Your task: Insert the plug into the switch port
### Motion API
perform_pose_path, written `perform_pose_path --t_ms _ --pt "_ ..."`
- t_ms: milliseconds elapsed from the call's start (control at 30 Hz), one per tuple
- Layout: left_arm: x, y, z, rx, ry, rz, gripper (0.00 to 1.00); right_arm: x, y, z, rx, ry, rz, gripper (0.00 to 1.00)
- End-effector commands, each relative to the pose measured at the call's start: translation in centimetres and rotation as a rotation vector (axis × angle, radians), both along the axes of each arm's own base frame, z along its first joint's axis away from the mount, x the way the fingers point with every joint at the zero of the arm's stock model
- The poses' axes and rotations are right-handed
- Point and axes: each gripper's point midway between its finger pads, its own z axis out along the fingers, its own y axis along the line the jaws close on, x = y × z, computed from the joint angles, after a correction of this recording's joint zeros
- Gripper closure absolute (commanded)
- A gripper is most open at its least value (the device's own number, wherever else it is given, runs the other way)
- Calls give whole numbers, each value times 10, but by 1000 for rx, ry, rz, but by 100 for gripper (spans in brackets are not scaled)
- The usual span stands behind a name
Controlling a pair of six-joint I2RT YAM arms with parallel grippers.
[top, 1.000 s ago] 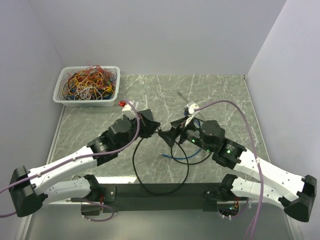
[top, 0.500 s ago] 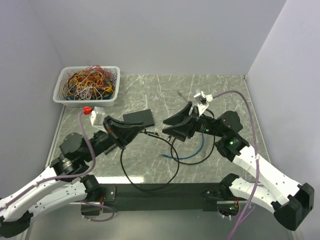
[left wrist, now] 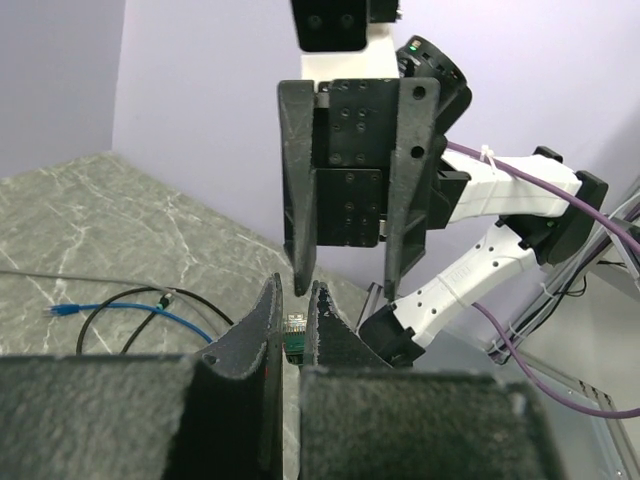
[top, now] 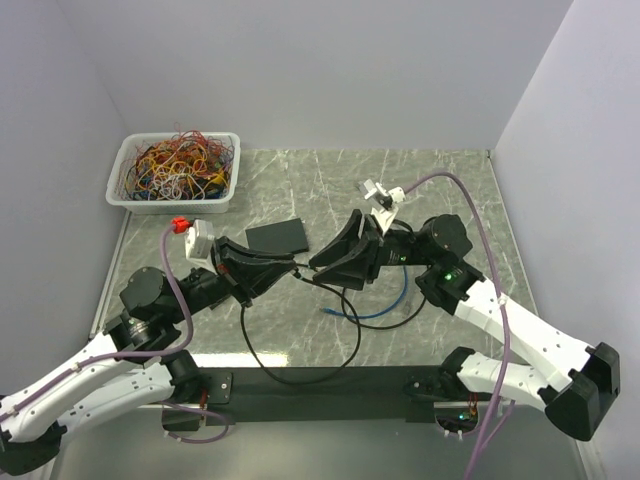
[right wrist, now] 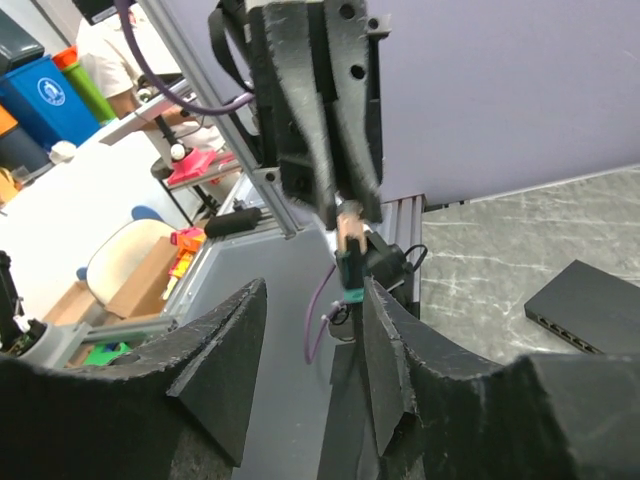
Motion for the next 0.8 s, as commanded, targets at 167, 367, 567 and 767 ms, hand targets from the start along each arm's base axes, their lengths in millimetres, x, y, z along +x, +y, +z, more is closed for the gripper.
perform_pose_path --t_ms 167,367,567,767 --pt "-7 -7 12 -48 -36 -55 100 5 9 14 12 -34 3 52" --pt "-6 -7 13 -51 -35 -55 99 7 16 7 -5 -23 9 54" --pt "-4 -7 13 -58 -40 -46 100 5 23 -1 -24 -7 23 56" --pt "-2 -8 10 -54 -32 -40 100 6 23 0 -22 -5 8 68"
